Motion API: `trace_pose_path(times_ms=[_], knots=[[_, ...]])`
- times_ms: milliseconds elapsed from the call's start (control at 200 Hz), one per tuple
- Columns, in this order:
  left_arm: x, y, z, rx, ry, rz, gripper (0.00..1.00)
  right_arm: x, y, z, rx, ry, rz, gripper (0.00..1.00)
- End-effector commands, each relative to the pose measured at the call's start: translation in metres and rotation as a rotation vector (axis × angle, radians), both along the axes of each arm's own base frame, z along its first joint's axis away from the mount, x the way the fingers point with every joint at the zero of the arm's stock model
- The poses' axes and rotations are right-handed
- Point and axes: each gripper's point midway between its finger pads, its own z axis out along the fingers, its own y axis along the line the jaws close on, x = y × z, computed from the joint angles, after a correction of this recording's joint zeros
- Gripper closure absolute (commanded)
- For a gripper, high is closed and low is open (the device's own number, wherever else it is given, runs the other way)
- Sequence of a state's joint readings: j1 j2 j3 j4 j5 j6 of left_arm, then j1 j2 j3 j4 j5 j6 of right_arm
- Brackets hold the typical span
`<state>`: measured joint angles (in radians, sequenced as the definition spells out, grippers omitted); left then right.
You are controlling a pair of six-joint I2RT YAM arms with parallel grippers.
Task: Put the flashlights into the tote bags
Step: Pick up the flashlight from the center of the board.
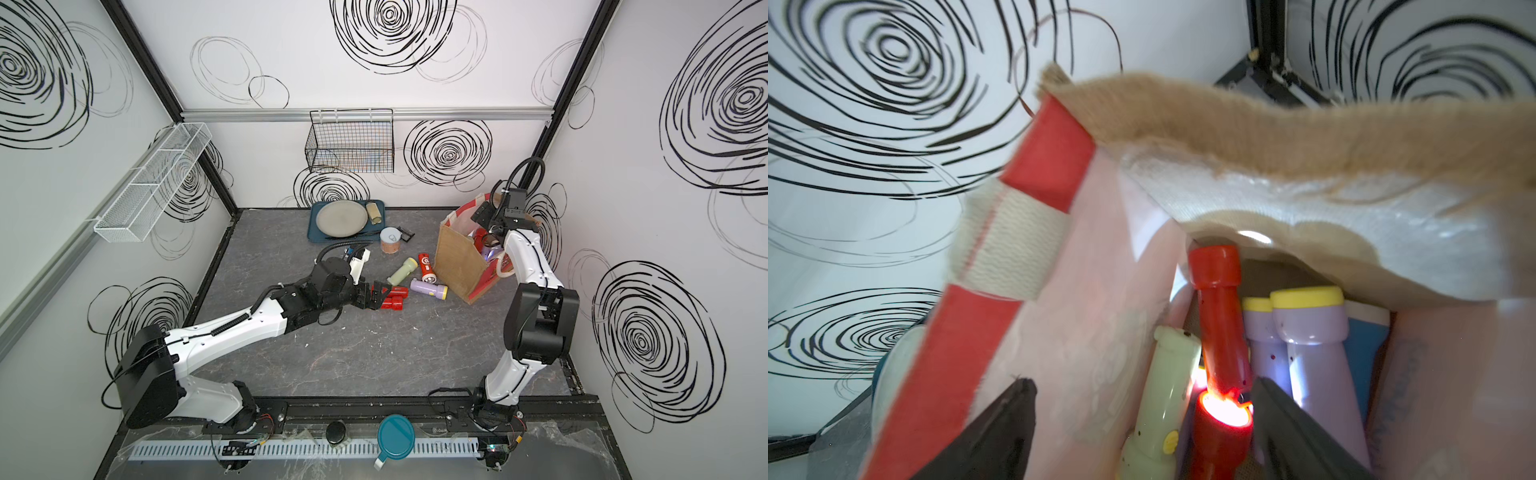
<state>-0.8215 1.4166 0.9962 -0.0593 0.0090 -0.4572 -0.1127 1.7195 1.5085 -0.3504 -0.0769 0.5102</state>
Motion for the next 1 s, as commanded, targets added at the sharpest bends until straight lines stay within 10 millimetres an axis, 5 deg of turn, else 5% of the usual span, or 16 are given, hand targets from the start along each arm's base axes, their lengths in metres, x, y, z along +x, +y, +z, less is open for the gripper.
trace_pose_path(times_ms=[0,250,360,545,996], knots=[[0.006,0.004,-0.012,0.09,-0.039,-0.031,0.0,-0.009,0.007,0.05,-0.068,-0.075,0.017,0.14],[0.008,-0.001,-0.051,0.257,-0.046,-0.179,0.03,-0.032,0.044,0.098,-0.149,-0.133,0.094,0.1],[0.009,-0.009,-0.068,0.319,-0.039,-0.256,0.07,-0.048,0.063,0.11,-0.177,-0.13,0.138,0.0],[0.017,-0.012,-0.094,0.403,-0.014,-0.322,0.08,-0.081,0.097,0.124,-0.2,-0.139,0.22,0.0],[0.019,-0.005,-0.143,0.539,0.06,-0.427,0.1,-0.151,0.151,0.105,-0.185,-0.062,0.335,0.0]])
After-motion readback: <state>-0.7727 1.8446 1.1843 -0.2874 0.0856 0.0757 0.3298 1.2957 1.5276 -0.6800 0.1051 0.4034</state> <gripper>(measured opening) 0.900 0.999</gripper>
